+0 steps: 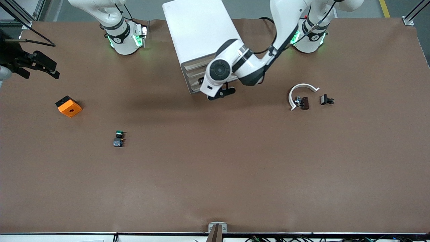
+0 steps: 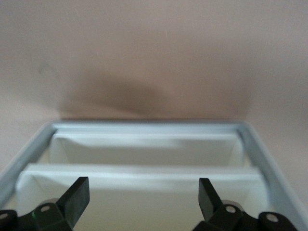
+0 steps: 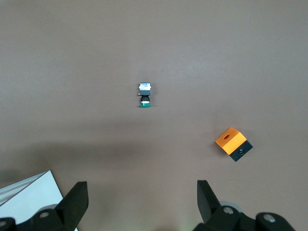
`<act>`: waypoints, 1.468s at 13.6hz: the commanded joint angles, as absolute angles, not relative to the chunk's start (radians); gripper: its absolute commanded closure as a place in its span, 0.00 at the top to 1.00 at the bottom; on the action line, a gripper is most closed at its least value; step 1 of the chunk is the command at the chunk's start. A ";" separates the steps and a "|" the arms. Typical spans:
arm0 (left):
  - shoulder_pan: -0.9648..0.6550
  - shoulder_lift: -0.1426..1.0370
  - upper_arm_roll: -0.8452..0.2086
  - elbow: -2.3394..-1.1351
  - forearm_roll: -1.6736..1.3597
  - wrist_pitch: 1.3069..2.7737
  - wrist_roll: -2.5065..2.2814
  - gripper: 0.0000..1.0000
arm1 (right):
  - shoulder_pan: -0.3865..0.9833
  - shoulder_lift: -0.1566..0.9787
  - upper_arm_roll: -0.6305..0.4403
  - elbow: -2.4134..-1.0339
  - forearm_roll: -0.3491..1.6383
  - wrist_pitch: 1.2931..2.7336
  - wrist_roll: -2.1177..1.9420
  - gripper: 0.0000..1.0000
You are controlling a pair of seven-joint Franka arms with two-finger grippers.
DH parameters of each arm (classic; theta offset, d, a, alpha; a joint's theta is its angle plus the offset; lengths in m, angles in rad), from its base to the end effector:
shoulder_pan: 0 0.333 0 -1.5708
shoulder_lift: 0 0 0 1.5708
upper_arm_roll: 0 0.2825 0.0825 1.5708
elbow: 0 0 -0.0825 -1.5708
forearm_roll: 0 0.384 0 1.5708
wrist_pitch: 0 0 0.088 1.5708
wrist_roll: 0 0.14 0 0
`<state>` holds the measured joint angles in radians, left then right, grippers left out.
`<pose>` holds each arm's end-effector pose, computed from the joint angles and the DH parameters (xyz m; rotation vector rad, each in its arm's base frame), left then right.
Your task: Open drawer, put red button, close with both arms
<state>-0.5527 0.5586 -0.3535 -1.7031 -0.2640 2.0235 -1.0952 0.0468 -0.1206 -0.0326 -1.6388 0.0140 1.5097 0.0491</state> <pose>0.3767 -0.5024 0.2172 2.9654 0.5430 -0.7090 0.5138 0.0085 0.5852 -3.1235 0.0529 0.0143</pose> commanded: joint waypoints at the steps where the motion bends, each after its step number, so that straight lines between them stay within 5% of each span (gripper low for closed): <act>1: -0.427 0.541 -0.357 -1.675 -0.212 2.019 -1.085 1.00 | 0.035 -0.117 -0.021 -1.621 -0.014 1.497 0.035 1.00; 10: -0.065 0.456 -0.359 -1.589 0.086 2.017 -1.028 1.00 | 0.018 -0.117 -0.026 -1.623 -0.015 1.496 -0.084 1.00; 20: 0.133 0.351 -0.359 -1.464 0.132 1.749 -0.833 1.00 | 0.021 -0.112 -0.025 -1.626 -0.037 1.496 -0.095 1.00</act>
<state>0.1068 0.3826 -0.3489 -1.4973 0.1123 1.8130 -0.8534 0.0351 -0.1198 -0.0373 -1.6383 -0.0129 1.5078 -0.0757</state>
